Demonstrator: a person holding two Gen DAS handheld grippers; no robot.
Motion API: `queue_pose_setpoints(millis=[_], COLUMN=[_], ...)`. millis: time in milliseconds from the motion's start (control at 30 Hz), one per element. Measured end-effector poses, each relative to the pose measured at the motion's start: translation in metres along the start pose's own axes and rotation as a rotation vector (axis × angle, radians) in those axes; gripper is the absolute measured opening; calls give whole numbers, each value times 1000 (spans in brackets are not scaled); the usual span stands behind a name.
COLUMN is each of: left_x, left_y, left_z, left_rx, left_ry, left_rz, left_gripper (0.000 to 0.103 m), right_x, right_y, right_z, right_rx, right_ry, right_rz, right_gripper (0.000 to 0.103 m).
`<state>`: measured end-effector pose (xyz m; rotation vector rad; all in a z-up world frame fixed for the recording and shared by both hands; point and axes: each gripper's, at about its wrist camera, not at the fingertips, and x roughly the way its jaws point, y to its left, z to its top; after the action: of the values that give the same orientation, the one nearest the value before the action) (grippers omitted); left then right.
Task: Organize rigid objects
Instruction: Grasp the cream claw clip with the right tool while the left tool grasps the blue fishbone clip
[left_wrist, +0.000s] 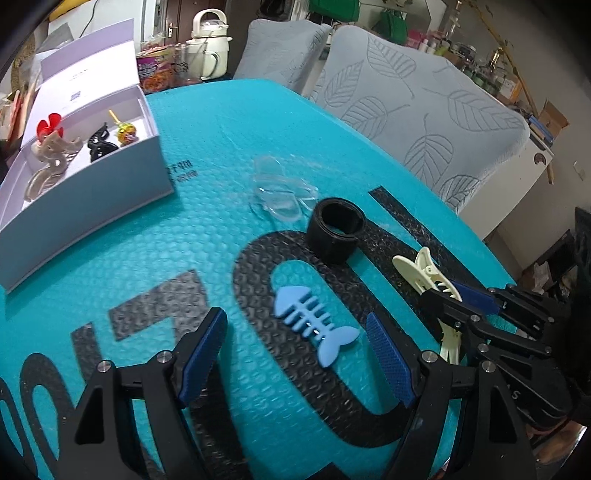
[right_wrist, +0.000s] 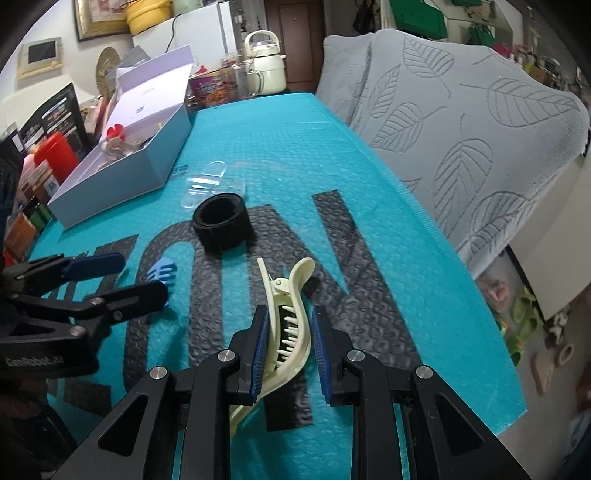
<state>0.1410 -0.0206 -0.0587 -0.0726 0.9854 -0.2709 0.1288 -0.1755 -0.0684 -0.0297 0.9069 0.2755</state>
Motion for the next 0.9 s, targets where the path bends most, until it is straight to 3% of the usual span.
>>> queue_pose_setpoints(millis=[100,233,333,400,833,867,900], left_x=[5,10,9,8,-1,-1,-2], left_y=[-7,-19,-21,-21,-7,-7,-6], left_z=[-1,-3,-2,-2,-4,-4,-5], left_rx=[28,106,117,119,84,84,85], left_ry=[-4,-24,-41,-47,-52,-54,-55], left_rz=[31,120,107,91,1,1,4], left_gripper=[78,54,44,28,20,19,19], right_x=[-2,-3,-2,-3,-1,0,0], right_y=[-3,-6,-6,-6,0,1,2], right_z=[0,-1,-2,-3,-4,-5,-5], right_rx=[5,5,4,7,-10,-16,-27], right_ry=[-7,-12,-13,-17,-23,-27,-32], right_rz=[2,2,5,12,-17,-22,-26], right_gripper=[33,40,42,45,46,45,33])
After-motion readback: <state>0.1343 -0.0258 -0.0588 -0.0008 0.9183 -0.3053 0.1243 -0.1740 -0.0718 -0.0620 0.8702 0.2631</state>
